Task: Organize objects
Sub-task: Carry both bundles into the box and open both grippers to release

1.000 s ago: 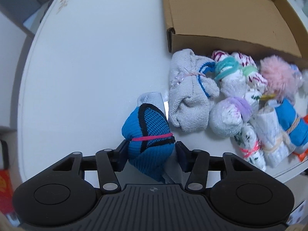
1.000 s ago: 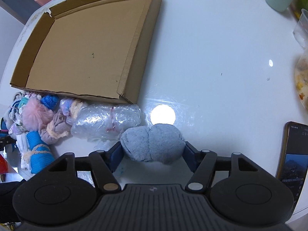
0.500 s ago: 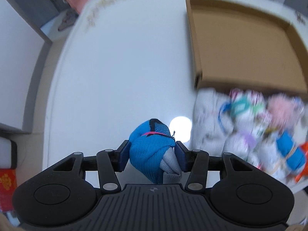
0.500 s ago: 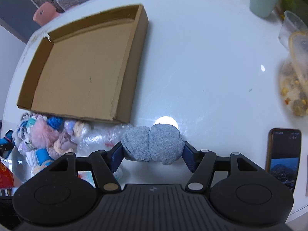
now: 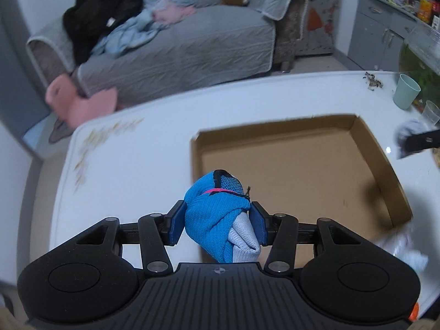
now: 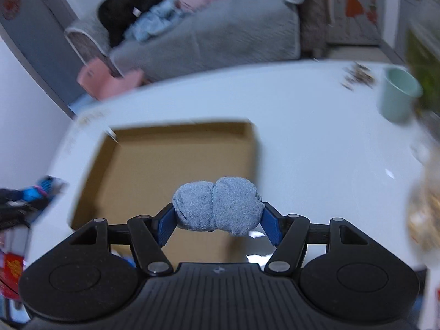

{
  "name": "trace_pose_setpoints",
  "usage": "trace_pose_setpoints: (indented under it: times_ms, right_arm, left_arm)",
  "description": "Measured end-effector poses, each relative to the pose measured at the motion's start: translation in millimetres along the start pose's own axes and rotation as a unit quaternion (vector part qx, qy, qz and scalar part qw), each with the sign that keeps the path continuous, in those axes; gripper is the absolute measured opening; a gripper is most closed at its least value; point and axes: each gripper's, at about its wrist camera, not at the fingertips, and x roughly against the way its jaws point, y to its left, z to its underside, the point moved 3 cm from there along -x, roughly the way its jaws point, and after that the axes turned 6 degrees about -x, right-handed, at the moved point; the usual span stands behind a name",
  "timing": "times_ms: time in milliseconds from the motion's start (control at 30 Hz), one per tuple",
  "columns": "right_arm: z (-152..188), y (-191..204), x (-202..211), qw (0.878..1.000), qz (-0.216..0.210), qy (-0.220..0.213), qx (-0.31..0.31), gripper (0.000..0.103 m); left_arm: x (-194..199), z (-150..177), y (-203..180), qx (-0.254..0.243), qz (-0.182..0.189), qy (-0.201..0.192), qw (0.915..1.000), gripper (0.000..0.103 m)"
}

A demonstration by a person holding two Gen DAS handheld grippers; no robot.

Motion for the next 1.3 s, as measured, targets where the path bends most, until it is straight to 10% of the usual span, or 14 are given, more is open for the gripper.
trace_pose_setpoints:
  times_ms: [667, 1300]
  right_arm:
    - [-33, 90, -120, 0.998, 0.016, 0.066, 0.014, 0.061]
    - [-36, 100, -110, 0.996, 0.033, 0.085, 0.018, 0.079]
  left_arm:
    - [-104, -15, -31, -0.015, -0.001, 0.029, 0.9994, 0.056]
    - [-90, -3, -34, 0.004, 0.009, 0.043, 0.999, 0.082]
